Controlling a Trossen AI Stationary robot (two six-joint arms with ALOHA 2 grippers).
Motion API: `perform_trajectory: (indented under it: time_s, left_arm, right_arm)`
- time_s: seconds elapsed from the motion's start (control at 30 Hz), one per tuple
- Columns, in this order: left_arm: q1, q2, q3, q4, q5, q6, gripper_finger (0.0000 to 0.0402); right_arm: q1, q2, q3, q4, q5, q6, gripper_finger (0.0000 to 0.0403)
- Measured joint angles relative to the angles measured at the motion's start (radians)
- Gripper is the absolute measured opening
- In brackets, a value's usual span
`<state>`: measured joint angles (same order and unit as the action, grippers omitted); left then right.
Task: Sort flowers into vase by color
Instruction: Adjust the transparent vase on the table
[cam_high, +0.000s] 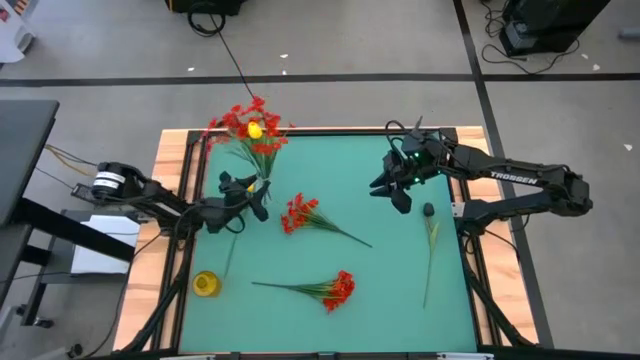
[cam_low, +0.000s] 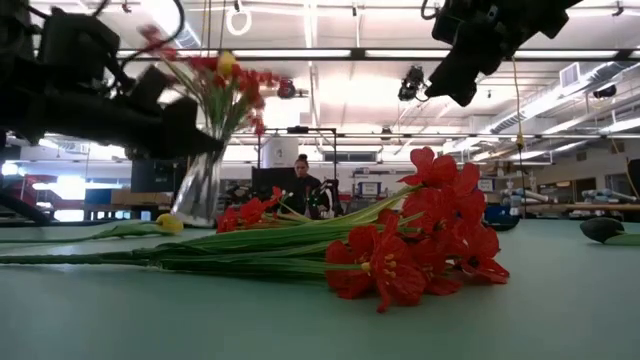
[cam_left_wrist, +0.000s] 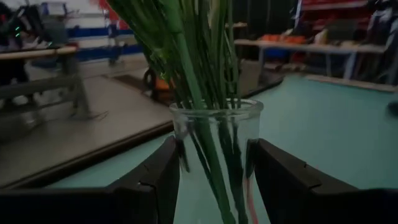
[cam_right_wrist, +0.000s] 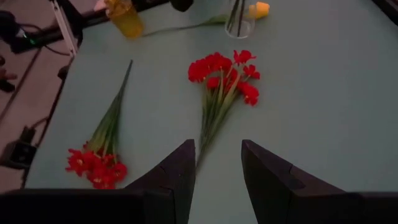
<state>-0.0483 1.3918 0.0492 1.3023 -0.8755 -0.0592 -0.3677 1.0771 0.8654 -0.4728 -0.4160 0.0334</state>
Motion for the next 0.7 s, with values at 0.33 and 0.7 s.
perform_trajectory:
  time_s: [0.33, 0.7]
  left_arm:
    - [0.052, 0.194, 0.003, 0.164, 0.029, -0.030, 0.0181]
    - [0.155, 0.253, 0.023, 0.250, 0.113, 0.021, 0.0196]
  right_arm:
    - [-0.051, 0.001, 0.000, -0.045, -0.057, -0.079, 0.0140]
    - [-0.093, 0.001, 0.000, -0.062, -0.080, -0.113, 0.0140]
